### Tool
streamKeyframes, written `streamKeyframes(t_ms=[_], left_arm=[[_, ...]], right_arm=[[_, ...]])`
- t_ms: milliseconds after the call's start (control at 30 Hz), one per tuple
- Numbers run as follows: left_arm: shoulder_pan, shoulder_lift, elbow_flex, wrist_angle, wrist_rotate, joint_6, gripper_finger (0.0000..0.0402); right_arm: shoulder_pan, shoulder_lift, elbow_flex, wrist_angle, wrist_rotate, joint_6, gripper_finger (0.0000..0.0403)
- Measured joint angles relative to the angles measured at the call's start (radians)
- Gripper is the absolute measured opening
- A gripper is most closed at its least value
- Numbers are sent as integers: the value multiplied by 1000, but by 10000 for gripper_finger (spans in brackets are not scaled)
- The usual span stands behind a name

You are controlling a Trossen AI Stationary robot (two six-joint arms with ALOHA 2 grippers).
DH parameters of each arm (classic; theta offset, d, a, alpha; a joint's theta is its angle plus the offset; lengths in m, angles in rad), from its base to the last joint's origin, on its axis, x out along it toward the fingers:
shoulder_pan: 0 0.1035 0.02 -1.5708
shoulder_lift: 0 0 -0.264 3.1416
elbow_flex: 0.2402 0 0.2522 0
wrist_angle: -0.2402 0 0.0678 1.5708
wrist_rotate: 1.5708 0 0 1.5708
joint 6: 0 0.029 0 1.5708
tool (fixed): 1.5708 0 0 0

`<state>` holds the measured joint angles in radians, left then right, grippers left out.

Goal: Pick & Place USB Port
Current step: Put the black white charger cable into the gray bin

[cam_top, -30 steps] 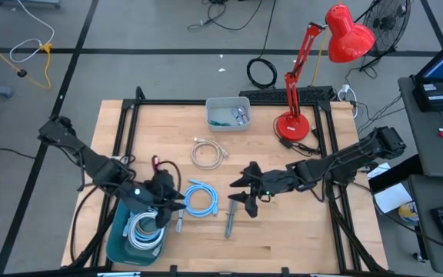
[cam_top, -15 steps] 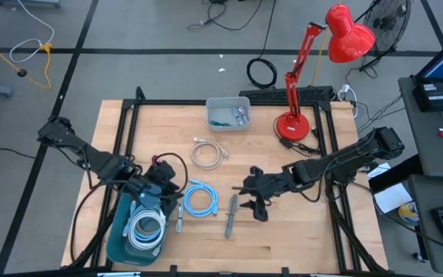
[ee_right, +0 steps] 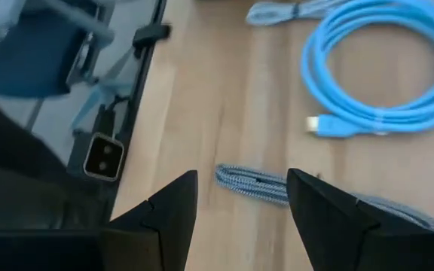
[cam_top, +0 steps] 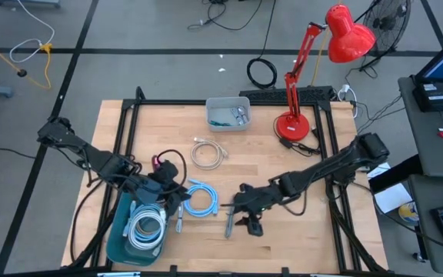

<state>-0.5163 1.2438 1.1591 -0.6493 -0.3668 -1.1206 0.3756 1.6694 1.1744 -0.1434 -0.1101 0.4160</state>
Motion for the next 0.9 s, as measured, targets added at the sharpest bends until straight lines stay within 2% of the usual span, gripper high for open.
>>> streamKeyframes(t_ms=[167,300,433,700,900], left_arm=[[0,0,0,42,0,-1,161],[0,0,0,74,1,-1,161],[-8,0,0,84,1,-3,161],[-35,0,0,86,2,-24,161],[-52,0,0,86,2,-33,161]], right_arm=[[0,136,142,-66,-100,-111,196],[-1,231,265,-239,-96,-280,196],[-9,290,322,-377,-30,-410,196],[-14,295,327,-391,193,-622,196],[-45,295,323,-414,215,-638,196]])
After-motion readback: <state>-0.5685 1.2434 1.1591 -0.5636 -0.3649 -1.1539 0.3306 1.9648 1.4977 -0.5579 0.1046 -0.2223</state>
